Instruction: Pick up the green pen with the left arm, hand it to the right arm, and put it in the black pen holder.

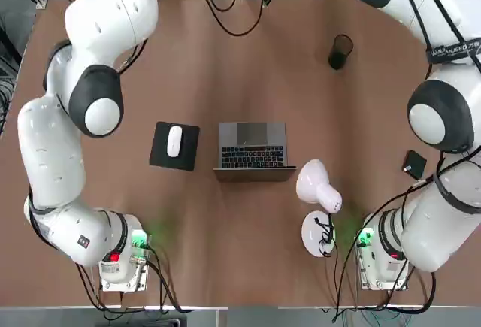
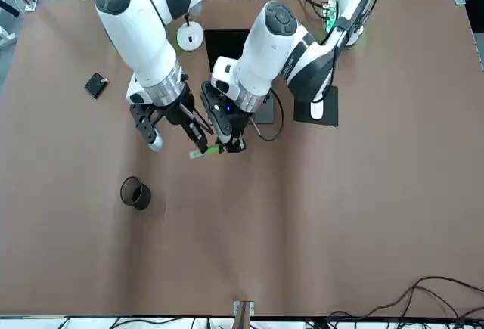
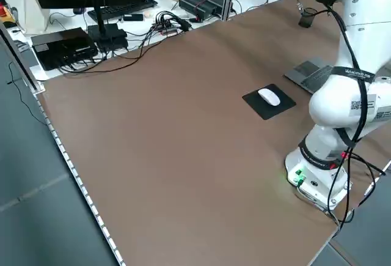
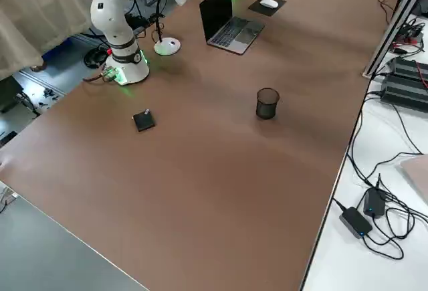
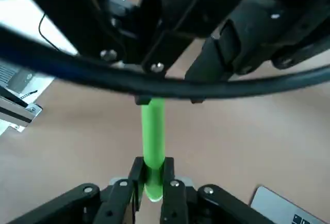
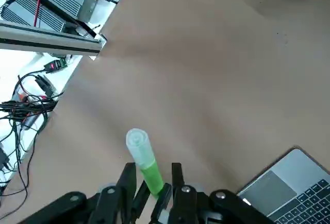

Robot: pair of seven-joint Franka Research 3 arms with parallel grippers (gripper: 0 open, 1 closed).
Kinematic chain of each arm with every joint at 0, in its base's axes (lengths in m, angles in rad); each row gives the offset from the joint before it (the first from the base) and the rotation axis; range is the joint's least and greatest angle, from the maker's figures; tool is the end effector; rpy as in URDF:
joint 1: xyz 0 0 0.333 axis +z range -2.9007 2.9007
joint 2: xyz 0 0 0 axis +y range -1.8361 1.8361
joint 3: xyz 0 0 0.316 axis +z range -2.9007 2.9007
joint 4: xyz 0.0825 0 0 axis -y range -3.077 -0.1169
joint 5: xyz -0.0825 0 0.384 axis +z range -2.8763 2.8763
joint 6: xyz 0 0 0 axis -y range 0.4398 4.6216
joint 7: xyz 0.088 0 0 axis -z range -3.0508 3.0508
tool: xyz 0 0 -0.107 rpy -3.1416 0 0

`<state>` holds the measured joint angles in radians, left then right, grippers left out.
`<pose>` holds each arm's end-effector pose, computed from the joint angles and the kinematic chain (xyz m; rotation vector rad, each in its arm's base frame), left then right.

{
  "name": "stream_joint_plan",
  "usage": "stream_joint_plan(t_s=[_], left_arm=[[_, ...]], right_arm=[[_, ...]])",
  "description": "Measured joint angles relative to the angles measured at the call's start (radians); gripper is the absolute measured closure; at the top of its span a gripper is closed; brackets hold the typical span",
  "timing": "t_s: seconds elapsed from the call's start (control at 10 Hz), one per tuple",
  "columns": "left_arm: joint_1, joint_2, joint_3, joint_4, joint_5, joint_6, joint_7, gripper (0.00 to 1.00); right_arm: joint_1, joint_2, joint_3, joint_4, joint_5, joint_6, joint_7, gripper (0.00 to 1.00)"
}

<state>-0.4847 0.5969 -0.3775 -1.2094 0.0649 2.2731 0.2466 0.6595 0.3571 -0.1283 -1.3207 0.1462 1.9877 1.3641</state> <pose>0.5557 -0.5196 0.5041 2.4378 -1.3701 0.6320 0.5857 0.3733 0.5681 -2.5718 1.1733 -0.1456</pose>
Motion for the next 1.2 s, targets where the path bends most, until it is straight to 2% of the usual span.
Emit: stream_joint_plan(t_s=[0.8,0.9,1.0,1.2], left_arm=[[-0.005,-0.025,-0.010,0.010,0.000,-0.072,-0.011,0.82],[-0.005,-0.028,-0.010,0.010,0.000,-0.075,-0.011,0.82],[-0.005,-0.031,-0.008,0.010,0.000,-0.076,-0.012,0.82],[-0.004,-0.031,-0.008,0.010,0.000,-0.078,-0.009,0.82]], right_arm=[[0.001,0.000,-0.004,0.000,-0.006,0.002,0.000,0.70],[0.001,0.000,-0.004,0.000,-0.006,0.002,0.000,0.72],[0.001,0.000,-0.004,0.000,-0.009,-0.004,-0.001,0.81],[0.001,0.000,-0.004,0.000,-0.009,-0.004,-0.005,0.82]])
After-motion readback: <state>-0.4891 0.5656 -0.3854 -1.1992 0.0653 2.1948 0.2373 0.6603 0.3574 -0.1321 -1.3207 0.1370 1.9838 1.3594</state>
